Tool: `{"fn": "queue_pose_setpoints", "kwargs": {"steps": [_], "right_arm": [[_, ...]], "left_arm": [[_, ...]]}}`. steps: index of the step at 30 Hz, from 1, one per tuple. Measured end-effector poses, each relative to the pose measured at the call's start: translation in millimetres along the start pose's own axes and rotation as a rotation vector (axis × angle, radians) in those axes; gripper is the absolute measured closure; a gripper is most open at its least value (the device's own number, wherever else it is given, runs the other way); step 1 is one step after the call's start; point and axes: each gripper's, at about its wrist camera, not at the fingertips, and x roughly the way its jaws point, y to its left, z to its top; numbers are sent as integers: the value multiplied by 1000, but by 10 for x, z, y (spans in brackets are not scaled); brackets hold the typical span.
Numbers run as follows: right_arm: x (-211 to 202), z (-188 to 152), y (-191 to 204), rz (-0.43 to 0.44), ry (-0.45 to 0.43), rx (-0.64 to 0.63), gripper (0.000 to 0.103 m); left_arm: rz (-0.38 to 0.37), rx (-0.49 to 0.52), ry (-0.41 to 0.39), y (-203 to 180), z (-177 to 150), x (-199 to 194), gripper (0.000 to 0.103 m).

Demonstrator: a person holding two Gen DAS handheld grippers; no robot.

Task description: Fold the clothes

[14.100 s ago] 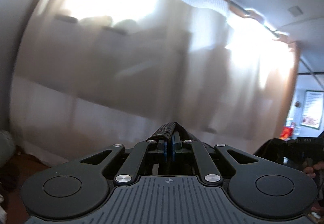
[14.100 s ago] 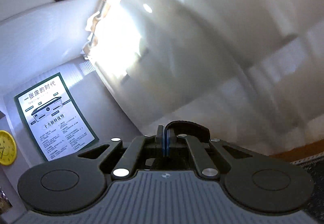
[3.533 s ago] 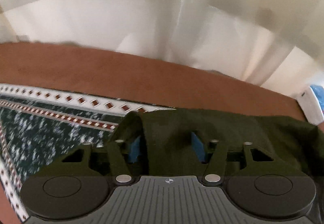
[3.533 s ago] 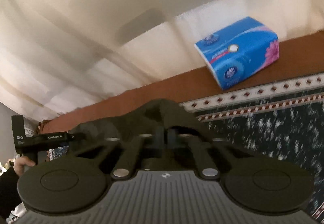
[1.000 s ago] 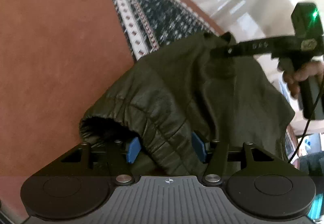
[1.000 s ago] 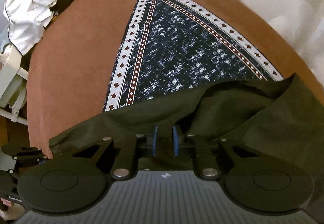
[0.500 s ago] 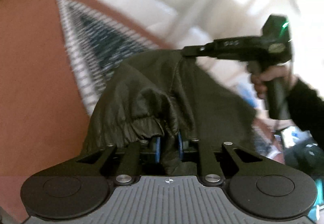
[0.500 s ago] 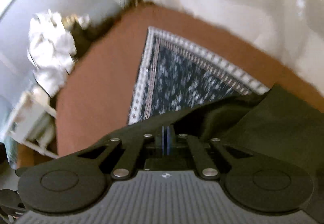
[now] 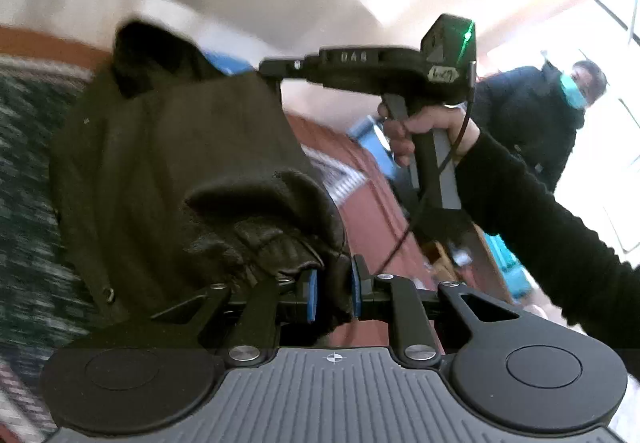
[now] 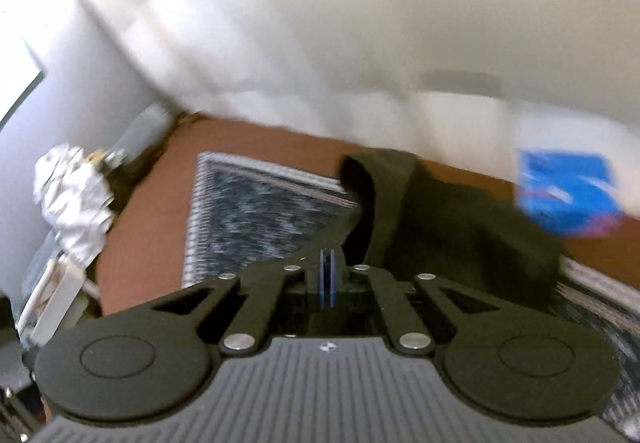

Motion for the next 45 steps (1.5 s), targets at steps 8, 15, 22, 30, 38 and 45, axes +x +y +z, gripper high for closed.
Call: {"fn": "queue_pose_setpoints", "kwargs": {"steps": [8,15,22,30,38,45], "right_arm": [[-715,-366,-511,-65,-130,178,103],[-541,-209,-230,-145,-77,100,98],[-280,-653,-430,-315,134,278,34],[-252,-1275,-813,-248,212,691,35],[-29,-993,-261,-143,198,541,94],[639,-199,740,51,230,330,94]], "left_arm": [[-100,-13,41,-214,-2,483,89],[-57,-88,23,59,-204,273,89],[-79,-68,53,73,-208,355,88],[-114,-26,124,97,-361,409,87],[-131,-46,73,249,-444,96,76],[-33,-109,-54,769,-673,-846,76]]}}
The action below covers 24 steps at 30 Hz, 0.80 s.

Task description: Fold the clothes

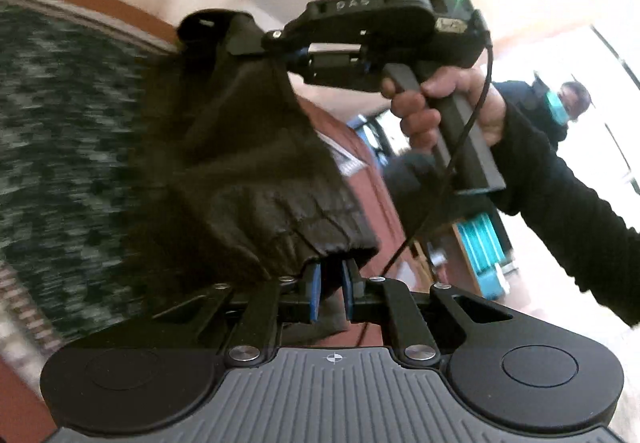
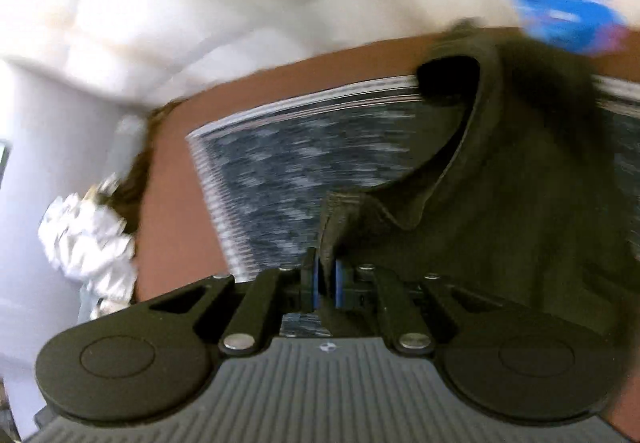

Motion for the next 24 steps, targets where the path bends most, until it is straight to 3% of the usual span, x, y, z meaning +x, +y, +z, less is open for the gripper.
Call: {"fn": "queue_pose_setpoints", "kwargs": {"steps": [6,8,11,15,18,21,24], "right_arm": [[1288,173,799,64,138,-84,94],[1801,178,974,39,157,-99,82],[2259,151,1051,-47,180,-114,79],[1864,106,991,-59,75,-124,79],[1271,-109,872,-107,-22,-127,69],[1000,-602,827,-123,-54,-119,67],[995,-1255,665,-92,-24,51,67]], "left_arm": [[230,-184,-103,778,-159,-809,76],[309,-226,-106,1046,-181,-983,77],[357,-264,-109,1355,-164,-1205,77],[359,-212,-109,1527,3,-1381,77],[358,-141,-78,1602,208,-1357,76],[395,-29,1,1642,368,-1250,74],[393,35,93,1687,456,-1113,63]]}}
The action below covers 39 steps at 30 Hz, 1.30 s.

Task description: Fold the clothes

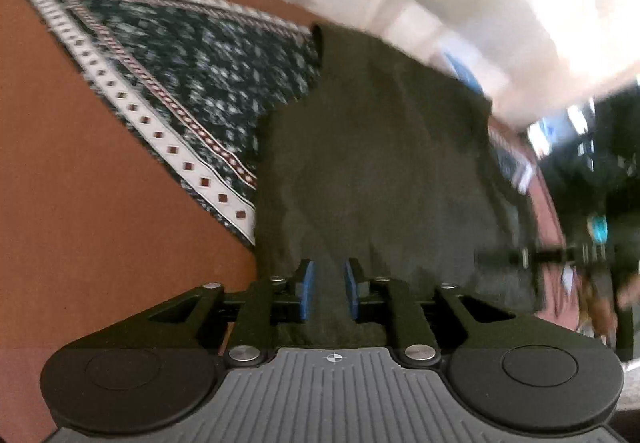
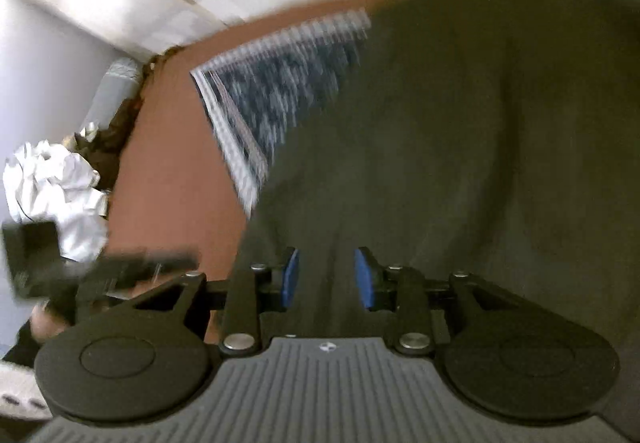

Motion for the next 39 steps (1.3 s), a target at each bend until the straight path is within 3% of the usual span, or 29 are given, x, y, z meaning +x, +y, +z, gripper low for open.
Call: {"fn": "queue_pose_setpoints", "kwargs": {"steps": [1,3,7,14,17,22,25,27,28,29,30,31,36,39], "right_arm": [[19,-221,-84,17,8,76,67],[83,-603,-197,17,8,192,67],[225,-1100,-146,-71,22,161,67],[453,-1264,-274,-81,10,120,67],[473,-1301,-319,-24,-26,124,67],[485,-1335,-367,-14,-51,155,67],[410,-1384,-346,-31,-90,124,54],[486,-1373,-357,-3,-79,141,68],[500,-1366,-347,7,-82,142,84],[502,-1362,-332,15,-86,141,90],[454,-1366,-299,14,-95,128,90],[403,-1370,-263,12,-105,112,94],[-122,-1335,-73,-4,-194,25,98],[-399,-1345,-92,-35,-233,-12,99]], "left_arm": [[9,16,19,7,-2,41,57],[41,23,42,33,-25,123,55],[80,-3,68,53,-81,235,52],[131,6,52,-149,-292,155,45],[162,48,52,-265,-349,197,43],[214,64,32,-354,-386,241,40],[239,31,19,-315,-405,267,40],[241,13,39,-295,-414,340,42],[245,27,39,-305,-418,359,46],[251,42,38,-322,-421,374,52],[252,42,41,-327,-420,385,86],[241,26,42,-318,-414,384,96],[134,-49,-37,-407,-427,118,101],[125,-39,-34,-439,-494,85,101]]}}
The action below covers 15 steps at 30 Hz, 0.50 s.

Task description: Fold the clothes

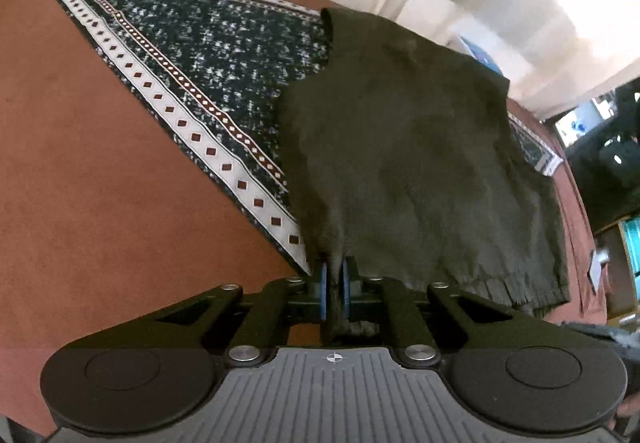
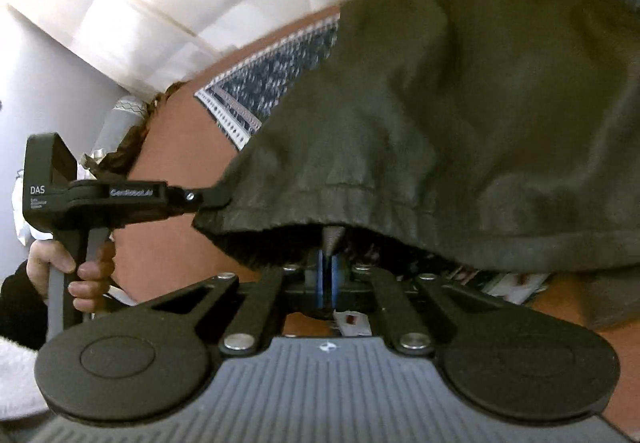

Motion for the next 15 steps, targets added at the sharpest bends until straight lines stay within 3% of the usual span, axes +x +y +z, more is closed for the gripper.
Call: {"fn": "queue_pose_setpoints", "kwargs": {"steps": [6,8,9,10,13,15], "right_arm": [[366,-209,-508,-103,110,123,98],[467,-260,-574,-113,126,137,90],[424,-257,-571,-111,118,143,85],[336,-258,-555,-119,101,130,77],[85,-250,-493,-140,47,75,75],[-54,-235,-435,-153,11,22,73]], "left_arm": [[58,-22,76,144,-166,261,101],[77,-17,98,170,-218,319,98],[87,-17,106,181,-237,332,92],[93,-28,95,186,-219,278,70],[98,-28,57,156,-141,158,69],[114,-3,47,106,-85,179,59]]}}
